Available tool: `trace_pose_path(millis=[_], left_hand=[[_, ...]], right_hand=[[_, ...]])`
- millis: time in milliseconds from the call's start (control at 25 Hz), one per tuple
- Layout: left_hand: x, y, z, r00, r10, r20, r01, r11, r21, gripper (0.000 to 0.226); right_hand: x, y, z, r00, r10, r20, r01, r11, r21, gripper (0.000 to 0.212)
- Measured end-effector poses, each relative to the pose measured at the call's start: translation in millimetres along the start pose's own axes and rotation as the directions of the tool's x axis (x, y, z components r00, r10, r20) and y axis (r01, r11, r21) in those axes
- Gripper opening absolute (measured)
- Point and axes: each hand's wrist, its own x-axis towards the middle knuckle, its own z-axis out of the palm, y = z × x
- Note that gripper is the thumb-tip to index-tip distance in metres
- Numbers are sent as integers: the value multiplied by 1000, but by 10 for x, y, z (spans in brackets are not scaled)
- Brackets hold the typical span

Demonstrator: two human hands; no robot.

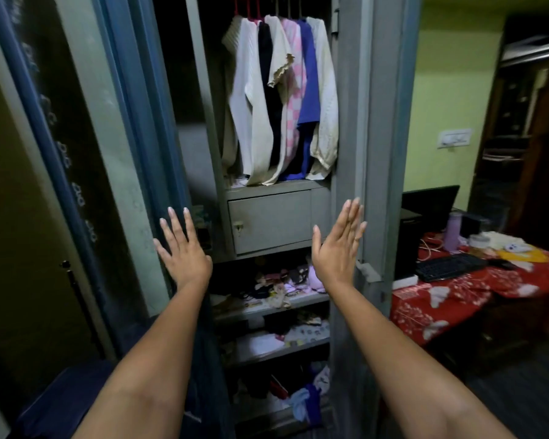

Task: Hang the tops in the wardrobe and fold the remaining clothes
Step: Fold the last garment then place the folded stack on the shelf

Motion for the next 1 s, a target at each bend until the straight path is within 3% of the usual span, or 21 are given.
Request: trace_pose_path(millis=[200,440,640,800,1000], left_hand=[[-2,105,199,993,60,98,-54,997,-59,124],[-39,16,341,971,107,212,-80,988,-131,126],[13,-44,356,959,118,256,-76,983,-166,123],[25,-71,421,954,125,272,-85,984,-155,121],[40,-48,520,954,106,279,-65,987,-150,116]], right_hand=[[330,246,-225,932,285,-226,-299,954,-30,85],[375,292,-174,867,455,-204,-463,886,8,80],[174,29,-4,904,388,-177,-395,919,-2,73],[10,-168,134,970,218,-112,-226,972,-64,69],[-83,-338,367,999,33,30,-30,995,-95,77]])
